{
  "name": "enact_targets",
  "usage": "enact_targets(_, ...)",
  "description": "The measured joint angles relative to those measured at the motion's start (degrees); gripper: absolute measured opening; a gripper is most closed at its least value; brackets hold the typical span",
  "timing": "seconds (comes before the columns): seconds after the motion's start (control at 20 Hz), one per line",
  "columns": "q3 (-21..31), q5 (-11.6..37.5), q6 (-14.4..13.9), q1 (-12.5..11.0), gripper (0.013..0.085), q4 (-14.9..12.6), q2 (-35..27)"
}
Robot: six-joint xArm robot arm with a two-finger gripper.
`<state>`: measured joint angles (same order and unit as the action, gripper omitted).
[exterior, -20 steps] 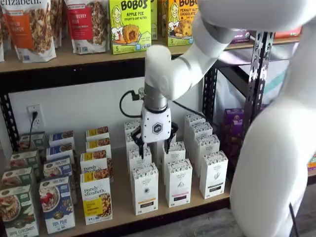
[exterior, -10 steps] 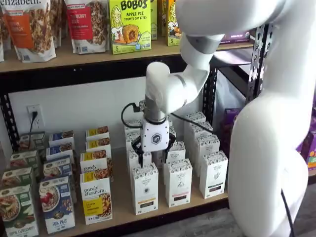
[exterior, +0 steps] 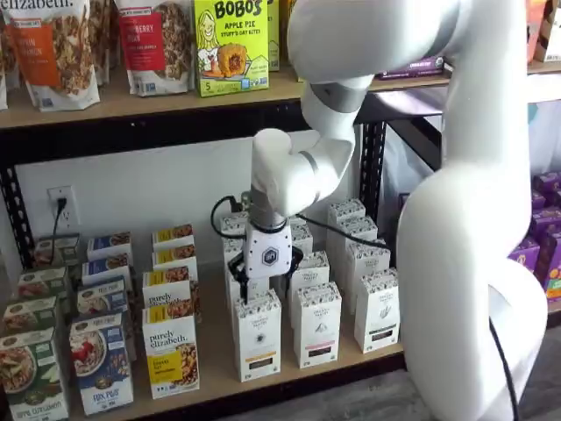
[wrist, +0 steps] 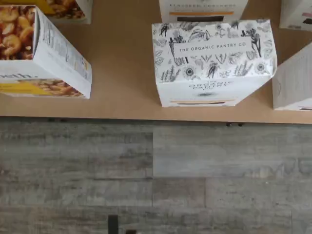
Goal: Pick up the white box with a yellow strip in the middle, on the bottom shelf, the fourth box from the left
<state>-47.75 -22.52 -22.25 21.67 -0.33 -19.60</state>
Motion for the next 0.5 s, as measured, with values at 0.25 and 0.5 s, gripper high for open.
enact_targets(0.25, -3.32, 0.75, 0.76, -0.64, 0.085, 0.12, -4.44)
enact_targets(0.5, -6.58, 0.54, 2.57, -1.69, 0.085, 0.98, -7.58)
